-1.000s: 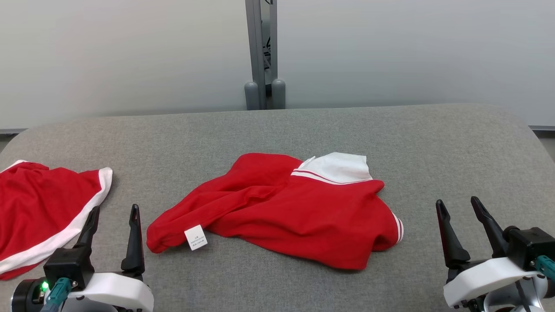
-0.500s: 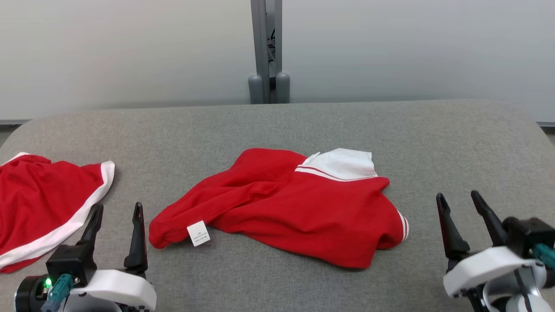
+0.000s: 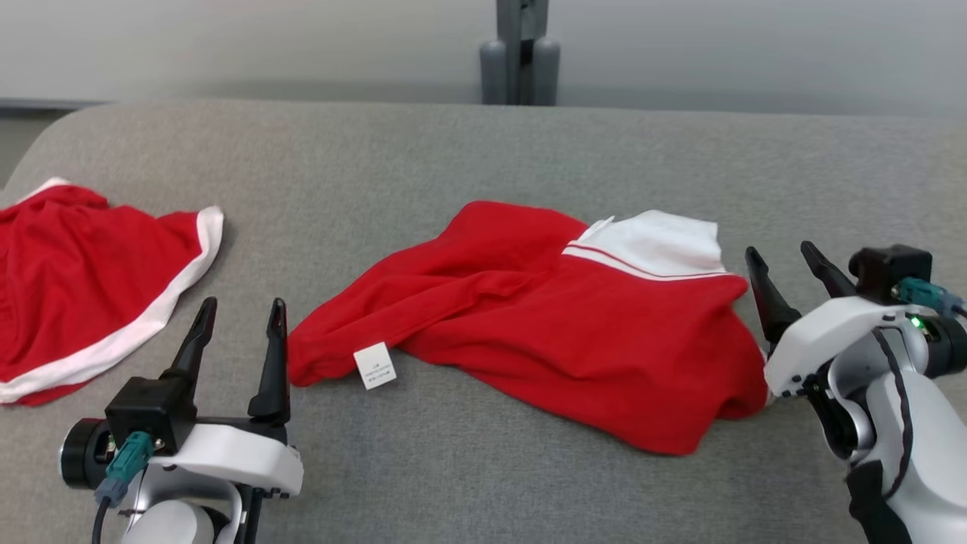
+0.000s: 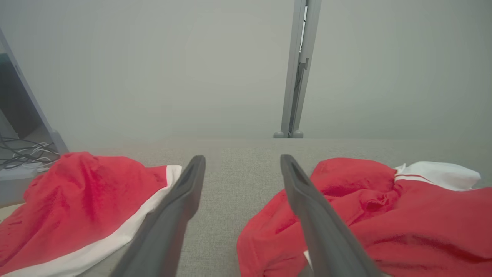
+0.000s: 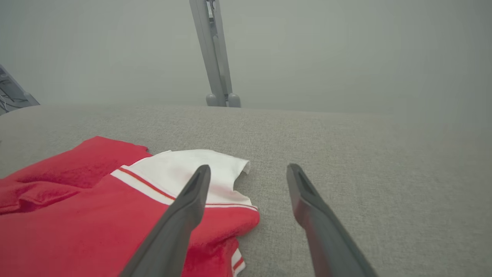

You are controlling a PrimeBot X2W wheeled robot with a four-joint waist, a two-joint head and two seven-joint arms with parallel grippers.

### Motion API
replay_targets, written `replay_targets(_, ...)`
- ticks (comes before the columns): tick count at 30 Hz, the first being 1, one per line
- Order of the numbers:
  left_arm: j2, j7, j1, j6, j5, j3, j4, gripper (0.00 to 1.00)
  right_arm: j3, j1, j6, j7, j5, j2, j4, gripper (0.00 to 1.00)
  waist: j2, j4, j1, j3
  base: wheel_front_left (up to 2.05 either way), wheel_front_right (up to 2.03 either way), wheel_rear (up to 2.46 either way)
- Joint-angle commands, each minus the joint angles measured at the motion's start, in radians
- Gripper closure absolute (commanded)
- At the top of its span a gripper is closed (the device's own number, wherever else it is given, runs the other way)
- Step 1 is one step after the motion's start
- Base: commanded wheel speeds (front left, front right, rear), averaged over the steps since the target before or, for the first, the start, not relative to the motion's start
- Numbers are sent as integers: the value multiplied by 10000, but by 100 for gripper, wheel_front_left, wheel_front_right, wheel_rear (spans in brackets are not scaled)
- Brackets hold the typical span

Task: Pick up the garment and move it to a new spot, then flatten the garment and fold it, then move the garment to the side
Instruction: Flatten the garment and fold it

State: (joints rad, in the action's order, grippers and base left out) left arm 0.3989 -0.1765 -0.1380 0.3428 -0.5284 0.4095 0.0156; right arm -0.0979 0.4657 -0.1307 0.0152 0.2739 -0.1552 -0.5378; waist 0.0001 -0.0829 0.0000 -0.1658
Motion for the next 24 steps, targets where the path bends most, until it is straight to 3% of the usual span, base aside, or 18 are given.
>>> replay_targets(1, 9, -39, -243, -75, 53, 12, -73, 0, -71, 244, -2, -83, 72, -104, -241, 0, -1, -355, 0, -382, 0, 0, 0)
replay_targets(12, -345, -394, -1200, -575, 86, 207, -778, 0, -1343, 2403, -2, -273, 764, -405, -3409, 0, -1, -919, 0, -1187, 0, 0, 0)
replay_targets(13, -371, -420, -1236, -607, 80, 214, -827, 0, -1441, 2499, -2, -221, 987, -346, -3571, 51, -1, -925, 0, -1209, 0, 0, 0)
replay_targets(14, -400, -442, -1269, -605, 70, 218, -886, 0, -1576, 2612, -2, -173, 1101, -340, -3721, 62, -1, -926, 0, -1228, 0, 0, 0)
replay_targets(15, -423, -467, -1314, -621, 54, 219, -948, 0, -1680, 2716, -2, -122, 1272, -352, -3836, 92, -1, -918, 0, -1244, 0, 0, 0)
replay_targets(16, -444, -492, -1358, -650, 40, 217, -989, 0, -1835, 2838, -2, -136, 1387, -390, -3907, 100, -1, -908, 0, -1255, 0, 0, 0)
replay_targets(24, -455, -618, -1327, -635, -67, 47, -1177, 0, -3001, 3113, -2, -1381, 1572, -799, -3499, 100, -1, -610, 0, -1267, 0, 0, 0)
